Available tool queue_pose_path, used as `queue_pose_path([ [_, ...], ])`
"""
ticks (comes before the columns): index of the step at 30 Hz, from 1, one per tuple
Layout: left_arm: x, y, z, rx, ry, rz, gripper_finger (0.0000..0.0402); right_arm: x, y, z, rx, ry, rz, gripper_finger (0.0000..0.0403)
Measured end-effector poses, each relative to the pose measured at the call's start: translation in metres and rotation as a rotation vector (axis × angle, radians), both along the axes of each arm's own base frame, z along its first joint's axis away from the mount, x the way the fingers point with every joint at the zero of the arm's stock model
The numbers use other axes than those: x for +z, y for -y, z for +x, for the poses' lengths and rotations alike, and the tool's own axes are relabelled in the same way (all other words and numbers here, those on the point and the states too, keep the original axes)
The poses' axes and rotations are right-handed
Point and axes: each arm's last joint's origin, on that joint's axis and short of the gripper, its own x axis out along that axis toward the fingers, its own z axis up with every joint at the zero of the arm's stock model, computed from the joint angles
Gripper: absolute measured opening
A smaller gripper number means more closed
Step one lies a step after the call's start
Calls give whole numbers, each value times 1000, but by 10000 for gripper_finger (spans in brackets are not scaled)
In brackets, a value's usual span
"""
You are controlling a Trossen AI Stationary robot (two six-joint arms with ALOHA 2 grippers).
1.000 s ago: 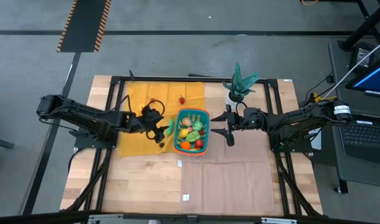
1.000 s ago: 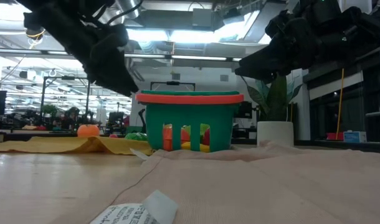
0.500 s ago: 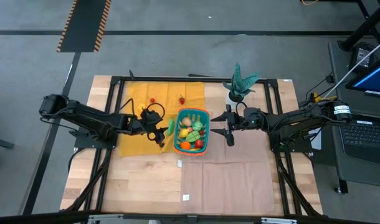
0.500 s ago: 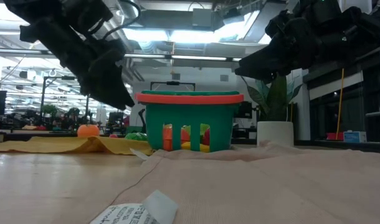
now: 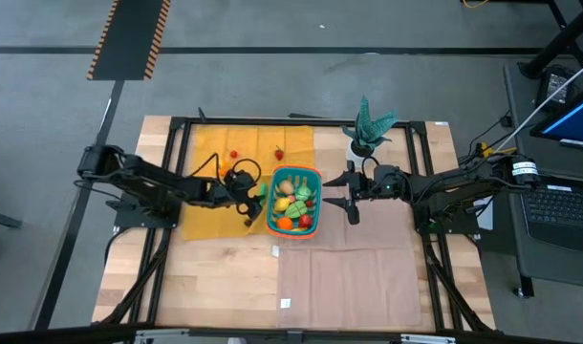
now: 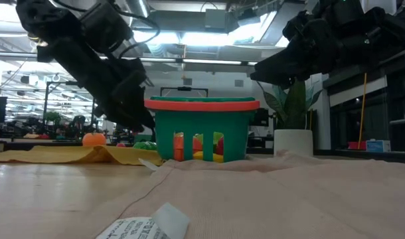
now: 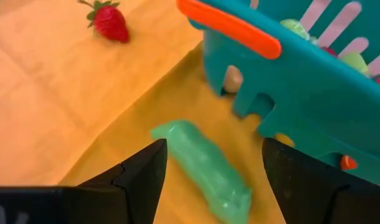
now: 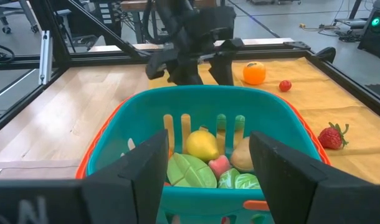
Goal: Pick and placing Produce into tupperware
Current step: Put the pea into the basket
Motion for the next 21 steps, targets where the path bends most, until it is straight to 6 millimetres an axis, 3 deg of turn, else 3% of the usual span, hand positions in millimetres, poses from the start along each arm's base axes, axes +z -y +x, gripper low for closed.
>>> queue_pose_path([
  [21,-29,1,13,-20,-55,-9,254,0,0,0,1,0,-2,225],
])
